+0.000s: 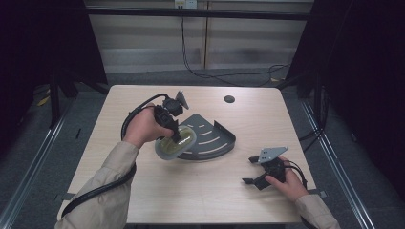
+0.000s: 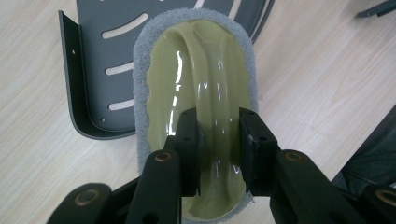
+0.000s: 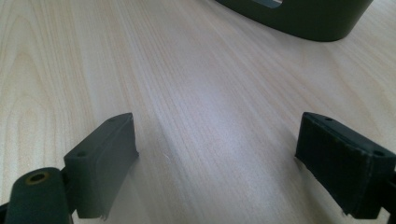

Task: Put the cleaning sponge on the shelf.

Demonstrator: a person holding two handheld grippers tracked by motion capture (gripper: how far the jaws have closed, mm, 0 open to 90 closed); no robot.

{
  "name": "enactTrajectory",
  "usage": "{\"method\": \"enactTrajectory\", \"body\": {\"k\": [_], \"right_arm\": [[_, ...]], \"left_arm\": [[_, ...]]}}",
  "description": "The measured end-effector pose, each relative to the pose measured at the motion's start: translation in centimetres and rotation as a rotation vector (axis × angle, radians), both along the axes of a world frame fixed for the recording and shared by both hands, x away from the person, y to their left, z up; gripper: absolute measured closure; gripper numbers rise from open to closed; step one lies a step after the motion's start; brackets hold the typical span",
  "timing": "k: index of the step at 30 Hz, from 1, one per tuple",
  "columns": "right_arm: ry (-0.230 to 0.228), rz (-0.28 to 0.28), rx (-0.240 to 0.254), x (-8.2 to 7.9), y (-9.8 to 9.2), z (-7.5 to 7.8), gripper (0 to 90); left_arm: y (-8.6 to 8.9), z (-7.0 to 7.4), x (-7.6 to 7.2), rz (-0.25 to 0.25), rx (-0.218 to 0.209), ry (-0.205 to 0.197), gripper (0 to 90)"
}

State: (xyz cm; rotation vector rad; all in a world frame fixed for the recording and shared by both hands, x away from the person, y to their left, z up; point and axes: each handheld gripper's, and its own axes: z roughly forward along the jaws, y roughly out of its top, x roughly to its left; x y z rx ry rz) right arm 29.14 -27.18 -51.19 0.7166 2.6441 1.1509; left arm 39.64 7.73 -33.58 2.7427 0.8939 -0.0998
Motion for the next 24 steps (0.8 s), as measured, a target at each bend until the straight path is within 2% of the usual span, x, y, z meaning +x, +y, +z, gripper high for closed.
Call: {"method": "enactTrajectory", "body": {"k": [8, 11, 24], "right_arm": [[0.000, 0.000, 0.001, 0.0, 0.0, 0.0, 11.7], [0.000, 0.000, 0.001, 0.0, 0.0, 0.0, 11.6], [0.000, 0.000, 0.000, 0.0, 0.0, 0.0, 11.6]], "left_arm": [[-0.4, 0.0, 1.3, 0.008, 0.019, -0.007, 71.3], [-0.6, 0.0, 1.7, 0.026, 0.003, -0.014, 71.3], [-0.8, -1.1, 3.9, 0.066, -0.010, -0.016, 71.2]]}}
